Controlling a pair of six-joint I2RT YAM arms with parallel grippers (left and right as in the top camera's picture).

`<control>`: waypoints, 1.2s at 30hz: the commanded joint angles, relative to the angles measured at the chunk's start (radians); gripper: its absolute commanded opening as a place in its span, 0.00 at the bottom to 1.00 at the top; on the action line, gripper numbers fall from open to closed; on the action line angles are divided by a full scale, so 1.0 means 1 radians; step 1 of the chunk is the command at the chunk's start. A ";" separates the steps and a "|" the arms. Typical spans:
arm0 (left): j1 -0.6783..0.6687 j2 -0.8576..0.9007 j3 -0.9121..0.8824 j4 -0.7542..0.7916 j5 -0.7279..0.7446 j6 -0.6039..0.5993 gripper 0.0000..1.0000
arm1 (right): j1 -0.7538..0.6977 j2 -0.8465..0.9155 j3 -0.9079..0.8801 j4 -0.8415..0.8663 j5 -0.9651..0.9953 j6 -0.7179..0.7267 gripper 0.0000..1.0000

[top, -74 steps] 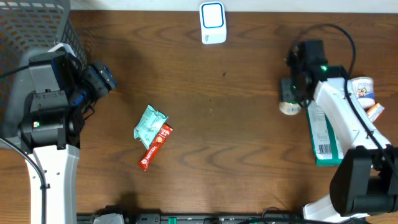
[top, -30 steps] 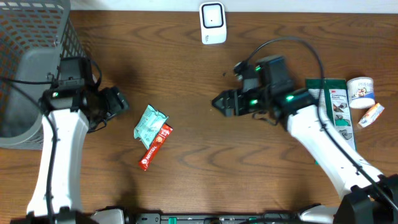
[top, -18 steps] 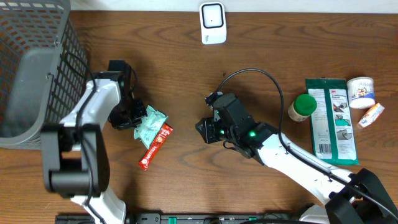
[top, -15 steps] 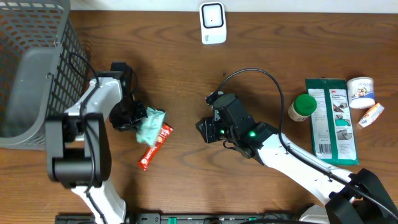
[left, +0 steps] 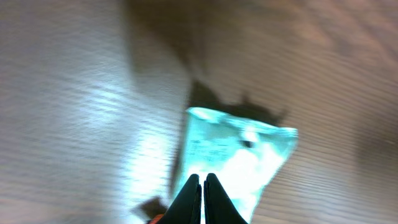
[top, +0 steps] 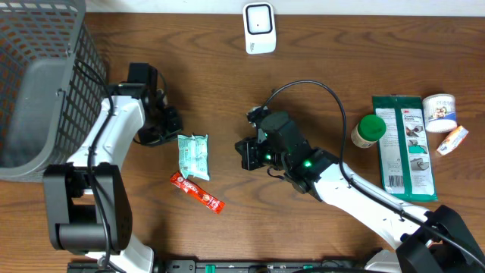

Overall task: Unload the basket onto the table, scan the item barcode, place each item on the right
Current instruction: 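Move both grippers to the mint-green packet at table centre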

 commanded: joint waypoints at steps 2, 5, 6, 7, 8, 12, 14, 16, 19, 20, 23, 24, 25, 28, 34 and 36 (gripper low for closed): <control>-0.056 0.041 -0.023 0.010 -0.003 -0.001 0.07 | 0.001 0.000 -0.002 0.015 -0.059 -0.010 0.01; -0.082 0.050 -0.035 0.018 -0.144 -0.019 0.07 | 0.003 0.002 -0.002 -0.011 -0.062 -0.011 0.01; -0.084 0.050 -0.035 0.024 -0.143 -0.019 0.08 | 0.005 0.005 -0.002 -0.010 -0.070 -0.015 0.01; -0.087 0.050 -0.035 0.027 -0.143 -0.020 0.08 | 0.009 0.012 -0.002 -0.003 -0.087 -0.018 0.01; -0.093 0.051 -0.037 0.032 -0.144 -0.023 0.07 | 0.012 0.023 -0.002 0.009 -0.101 -0.022 0.01; -0.105 0.055 -0.061 0.057 -0.144 -0.072 0.07 | 0.019 0.096 -0.002 0.112 -0.192 -0.037 0.01; -0.105 0.060 -0.096 0.098 -0.144 -0.071 0.08 | 0.022 0.157 -0.002 0.227 -0.282 -0.039 0.01; -0.105 0.065 -0.122 0.130 -0.144 -0.071 0.08 | 0.026 0.223 -0.002 0.365 -0.378 -0.036 0.01; -0.105 0.068 -0.139 0.157 -0.144 -0.068 0.07 | 0.034 0.310 -0.002 0.554 -0.423 0.021 0.01; -0.105 0.068 -0.143 0.163 -0.144 -0.068 0.08 | 0.035 0.332 -0.002 0.594 -0.422 0.037 0.01; -0.105 0.068 -0.148 0.167 -0.144 -0.068 0.07 | 0.044 0.390 -0.002 0.662 -0.423 0.067 0.01; -0.105 0.068 -0.148 0.167 -0.144 -0.068 0.08 | 0.054 0.404 -0.002 0.668 -0.423 0.068 0.01; -0.105 0.068 -0.148 0.171 -0.144 -0.068 0.07 | 0.061 0.410 -0.002 0.671 -0.422 0.068 0.01; -0.105 0.068 -0.148 0.174 -0.143 -0.082 0.07 | 0.102 0.423 -0.001 0.681 -0.360 0.068 0.01; -0.105 0.070 -0.191 0.209 -0.132 -0.172 0.07 | 0.120 0.430 -0.001 0.666 -0.276 0.069 0.01; -0.105 0.070 -0.191 0.208 -0.100 -0.177 0.08 | 0.122 0.432 -0.001 0.658 -0.272 0.068 0.01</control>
